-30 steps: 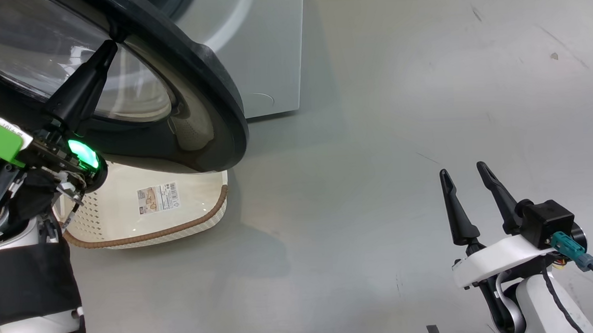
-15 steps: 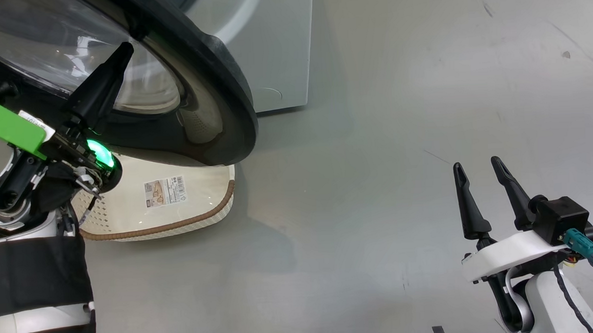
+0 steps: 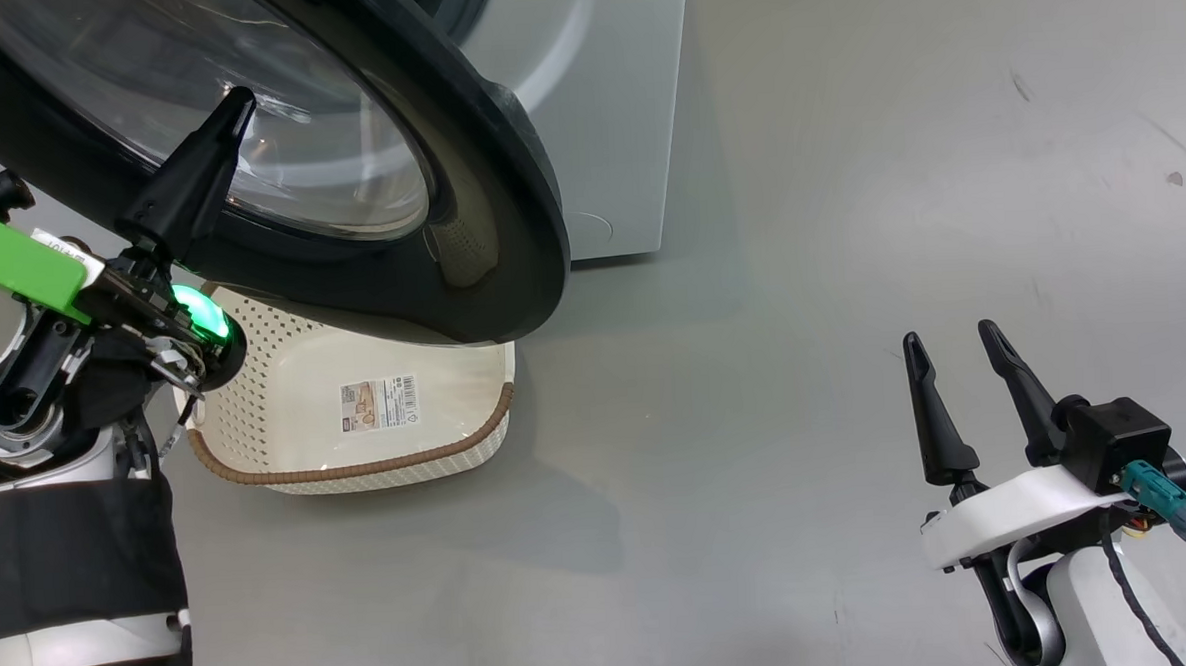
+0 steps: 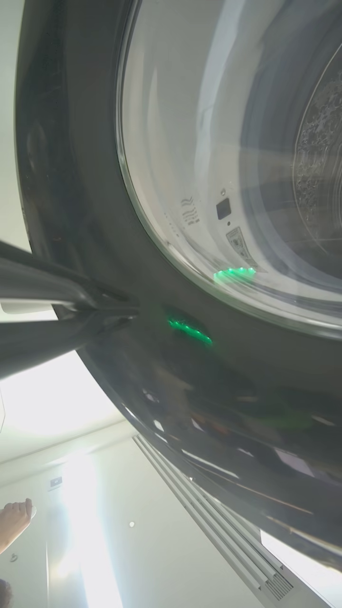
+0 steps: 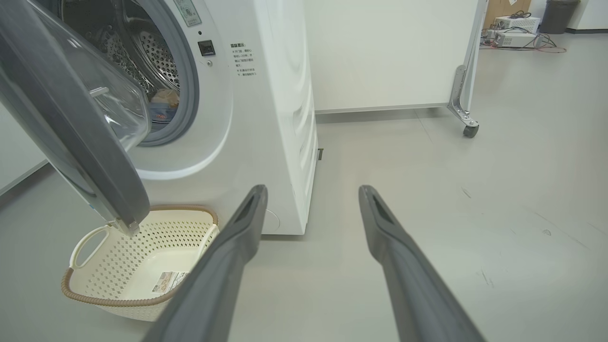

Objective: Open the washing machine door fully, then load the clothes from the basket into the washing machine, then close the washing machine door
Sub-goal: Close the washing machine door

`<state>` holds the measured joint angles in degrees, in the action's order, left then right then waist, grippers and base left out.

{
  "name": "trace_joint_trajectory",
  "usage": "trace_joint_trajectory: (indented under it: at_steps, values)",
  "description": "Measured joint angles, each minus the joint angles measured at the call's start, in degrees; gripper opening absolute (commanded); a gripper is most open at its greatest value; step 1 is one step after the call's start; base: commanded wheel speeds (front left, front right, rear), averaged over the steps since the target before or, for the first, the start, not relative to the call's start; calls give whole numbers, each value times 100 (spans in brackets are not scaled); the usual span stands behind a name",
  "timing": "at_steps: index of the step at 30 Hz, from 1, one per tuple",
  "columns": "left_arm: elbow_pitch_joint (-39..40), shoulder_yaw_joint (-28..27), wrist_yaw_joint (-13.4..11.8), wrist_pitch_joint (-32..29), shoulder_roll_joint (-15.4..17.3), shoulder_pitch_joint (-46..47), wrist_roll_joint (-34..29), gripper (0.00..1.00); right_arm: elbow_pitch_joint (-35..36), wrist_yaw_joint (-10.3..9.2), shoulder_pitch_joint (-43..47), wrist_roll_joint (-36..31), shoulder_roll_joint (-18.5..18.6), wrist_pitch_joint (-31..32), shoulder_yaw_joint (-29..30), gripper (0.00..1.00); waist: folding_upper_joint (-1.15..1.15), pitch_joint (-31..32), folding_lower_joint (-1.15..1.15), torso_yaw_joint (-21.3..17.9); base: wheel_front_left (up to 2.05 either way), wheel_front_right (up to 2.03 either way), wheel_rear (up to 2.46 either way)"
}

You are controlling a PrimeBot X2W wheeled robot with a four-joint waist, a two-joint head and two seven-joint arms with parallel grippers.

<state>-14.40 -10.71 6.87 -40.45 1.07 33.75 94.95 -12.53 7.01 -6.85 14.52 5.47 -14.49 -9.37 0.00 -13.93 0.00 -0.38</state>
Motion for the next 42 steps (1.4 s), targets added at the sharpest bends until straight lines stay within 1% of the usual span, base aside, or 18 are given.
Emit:
trace_joint_trajectory:
  at_steps: [9,12,13,14,15,16,24,28,30,33,35,40,42]
  values:
    - [51,15,0,83,0,-268,79,0,-73,0,34,-2,-9,0,-29,100,0,210,0,115,0,0,0]
    - [65,7,2,199,0,-379,53,0,-80,0,40,-2,-12,0,-32,100,0,285,0,142,0,0,0]
    - [76,5,16,209,1,-407,43,14,-80,0,46,-3,-12,0,-36,100,0,309,0,151,0,0,0]
    - [101,4,16,246,0,-431,36,44,-81,0,56,-11,-12,0,-41,100,0,332,0,160,0,0,0]
    - [129,-1,16,280,0,-447,32,77,-81,0,70,-13,-12,0,-42,100,0,355,0,171,0,0,0]
    - [153,0,16,290,1,-451,29,100,-81,0,91,-13,-12,0,-42,100,0,375,0,183,0,0,0]
    - [324,-29,18,383,0,-554,-25,100,-92,0,157,-20,-19,0,-93,100,0,449,0,235,0,0,0]
    - [521,-116,18,623,0,-568,-126,100,-92,0,157,-20,-19,0,-94,100,0,467,0,254,0,0,0]
    - [632,-164,18,731,0,-569,-334,100,-91,0,158,-20,-19,0,-94,100,0,473,0,267,0,0,0]
    - [779,-191,18,859,0,-608,-464,100,-91,0,160,-20,-18,0,-94,100,0,479,0,289,0,0,0]
    - [894,-204,18,998,3,-644,-690,100,-91,0,164,-20,-16,0,-93,100,0,479,0,306,0,0,0]
    - [1240,-179,19,1379,60,-708,-1158,100,-86,0,169,-20,-15,0,-94,100,0,464,0,357,0,0,0]
    - [1332,-154,20,1479,62,-789,-1250,100,-84,0,169,-20,-14,0,-93,100,0,455,0,372,0,0,0]
